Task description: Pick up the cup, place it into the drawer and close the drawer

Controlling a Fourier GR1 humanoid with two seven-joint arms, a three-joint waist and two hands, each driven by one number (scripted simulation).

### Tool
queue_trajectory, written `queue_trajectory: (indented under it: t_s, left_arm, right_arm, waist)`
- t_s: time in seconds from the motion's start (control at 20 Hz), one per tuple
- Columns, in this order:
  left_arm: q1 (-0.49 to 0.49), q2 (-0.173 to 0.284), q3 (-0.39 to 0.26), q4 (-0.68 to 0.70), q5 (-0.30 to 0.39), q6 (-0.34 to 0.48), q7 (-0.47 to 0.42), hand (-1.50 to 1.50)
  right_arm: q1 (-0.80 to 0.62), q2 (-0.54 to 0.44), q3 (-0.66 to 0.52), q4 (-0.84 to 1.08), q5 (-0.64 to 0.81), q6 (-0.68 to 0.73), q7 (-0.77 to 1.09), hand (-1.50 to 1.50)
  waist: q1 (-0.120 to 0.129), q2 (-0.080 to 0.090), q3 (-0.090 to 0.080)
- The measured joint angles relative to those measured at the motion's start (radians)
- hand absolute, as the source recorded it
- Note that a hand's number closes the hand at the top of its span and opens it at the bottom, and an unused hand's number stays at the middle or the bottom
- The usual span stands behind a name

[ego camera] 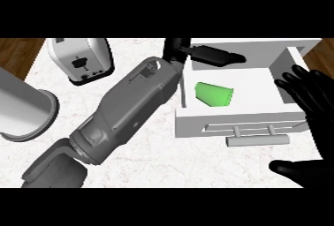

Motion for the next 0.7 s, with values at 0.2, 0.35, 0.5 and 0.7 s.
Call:
queue_trajectory:
  t_s: [0.2, 0.35, 0.5, 0.7]
  left_arm:
    - [0.052, 0.042, 0.038, -0.066, 0.008, -0.015, 0.01, -1.5]
    - [0.115, 0.079, 0.057, -0.139, 0.015, -0.01, 0.014, -1.5]
    - [0.188, 0.131, 0.074, -0.235, 0.025, 0.0, 0.046, -1.5]
    - [0.316, 0.213, 0.083, -0.382, 0.029, 0.005, 0.081, -1.5]
  right_arm:
    - [0.025, -0.04, 0.003, -0.009, 0.012, 0.051, -0.006, 1.5]
    - [0.049, -0.085, 0.006, -0.031, 0.055, 0.093, -0.014, 1.5]
    - [0.061, -0.12, 0.004, -0.049, 0.089, 0.117, -0.007, 1.5]
    - [0.088, -0.139, 0.034, -0.059, 0.167, 0.14, -0.013, 1.5]
  waist:
    - [0.03, -0.007, 0.0]
    - [0.045, -0.012, -0.001]
    - [0.056, -0.015, -0.001]
    - [0.069, -0.017, -0.001]
